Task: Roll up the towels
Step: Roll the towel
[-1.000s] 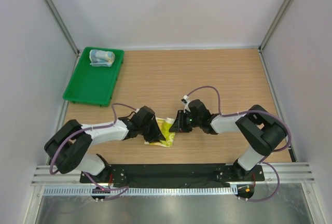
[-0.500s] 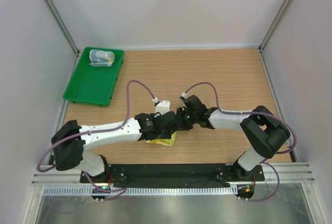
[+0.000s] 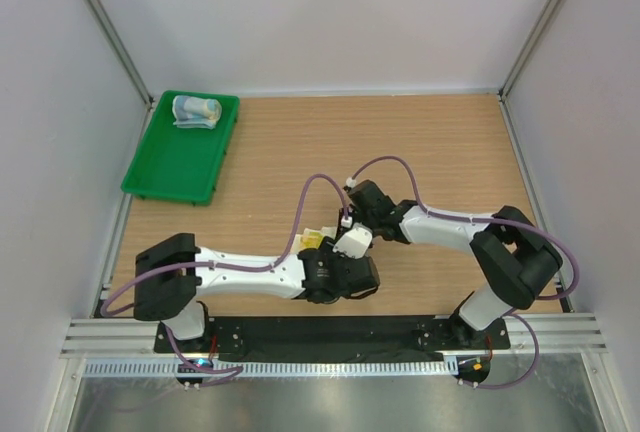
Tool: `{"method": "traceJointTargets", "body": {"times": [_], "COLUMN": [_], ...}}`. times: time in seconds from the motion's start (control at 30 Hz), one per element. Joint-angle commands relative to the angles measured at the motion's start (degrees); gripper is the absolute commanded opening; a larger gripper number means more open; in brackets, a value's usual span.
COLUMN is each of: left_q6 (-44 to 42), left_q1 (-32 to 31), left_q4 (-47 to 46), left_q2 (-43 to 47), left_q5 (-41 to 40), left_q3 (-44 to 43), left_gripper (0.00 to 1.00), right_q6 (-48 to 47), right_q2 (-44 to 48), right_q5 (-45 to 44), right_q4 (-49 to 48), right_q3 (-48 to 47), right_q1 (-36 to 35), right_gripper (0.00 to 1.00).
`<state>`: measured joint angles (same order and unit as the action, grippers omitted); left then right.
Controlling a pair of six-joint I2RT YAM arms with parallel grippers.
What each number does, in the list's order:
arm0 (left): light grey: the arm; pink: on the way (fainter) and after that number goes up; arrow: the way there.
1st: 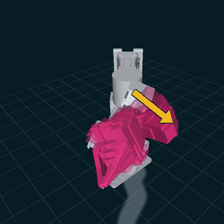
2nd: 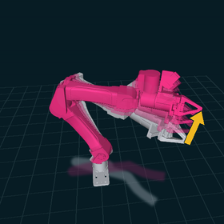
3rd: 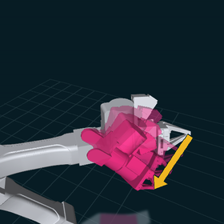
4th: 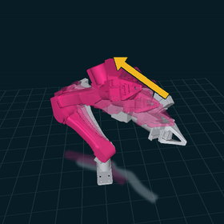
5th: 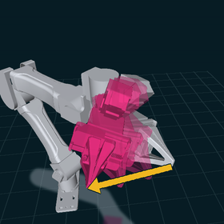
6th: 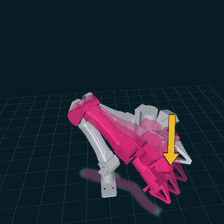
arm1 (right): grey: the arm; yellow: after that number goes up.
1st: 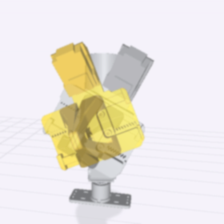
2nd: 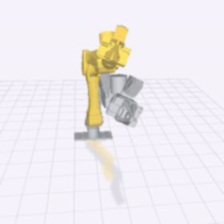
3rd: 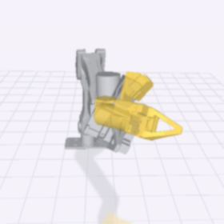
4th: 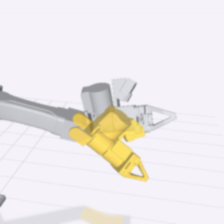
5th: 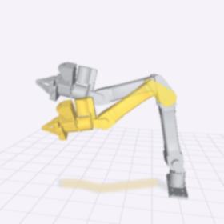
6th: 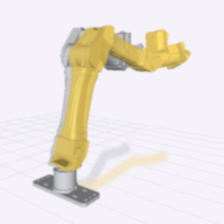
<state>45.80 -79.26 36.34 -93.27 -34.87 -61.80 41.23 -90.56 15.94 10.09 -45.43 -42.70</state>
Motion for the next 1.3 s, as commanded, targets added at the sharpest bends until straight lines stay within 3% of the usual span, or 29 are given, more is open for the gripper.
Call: {"method": "traceJointTargets", "body": {"times": [0.0, 0.33, 0.47, 0.53, 0.8, 0.9, 0.93, 1.03, 1.1, 1.27], "left_q6": [-2.5, -1.4, -0.5, -0.4, -2.5, -3.0, -3.2, -3.6, -3.8, -3.8], "left_q1": [-0.9, -1.5, -1.5, -1.4, -0.9, -0.4, -0.2, 0.0, 0.1, 1.7], "left_q4": [-5.7, -8.1, -8.5, -9.1, -12.9, -15.2, -15.7, -18.1, -19.9, -25.2], "left_q2": [-1.3, -9.0, -10.4, -9.8, -3.4, -1.3, -0.5, 0.5, 1.5, 5.2], "left_q5": [-1.7, -3.7, -4.9, -4.9, -2.1, 1.1, 2.0, 5.0, 6.8, 13.3], "left_q3": [-0.1, 1.2, 2.3, 2.8, 7.0, 9.1, 9.4, 10.9, 11.7, 15.6], "left_gripper": [0.63, 0.64, 0.52, 0.35, 0.17, 0.08, 0.05, 0.0, 0.0, 0.0], "right_q6": [-1.1, -0.7, -0.9, -0.9, -0.5, -0.6, -0.9, -2.7, -3.6, -5.5], "right_q2": [3.0, 4.0, 4.1, 4.2, 4.4, 5.5, 6.6, 9.2, 10.7, 14.6], "right_q5": [-1.2, -0.5, -0.1, -0.3, -3.6, -3.5, -3.6, -5.8, -7.2, -9.9], "right_q4": [2.5, 3.4, 4.4, 4.7, 8.1, 9.1, 9.5, 14.0, 16.1, 20.4], "right_q3": [-2.6, -2.9, -3.0, -2.8, -2.0, -0.7, -0.5, -1.1, -2.2, -3.3], "right_q1": [-0.5, -0.5, -0.5, -0.5, 1.1, 4.4, 5.4, 9.3, 12.3, 17.6], "right_gripper": [0.24, 0.24, 0.24, 0.24, 0.25, 0.38, 0.51, 0.74, 0.8, 0.84]}}
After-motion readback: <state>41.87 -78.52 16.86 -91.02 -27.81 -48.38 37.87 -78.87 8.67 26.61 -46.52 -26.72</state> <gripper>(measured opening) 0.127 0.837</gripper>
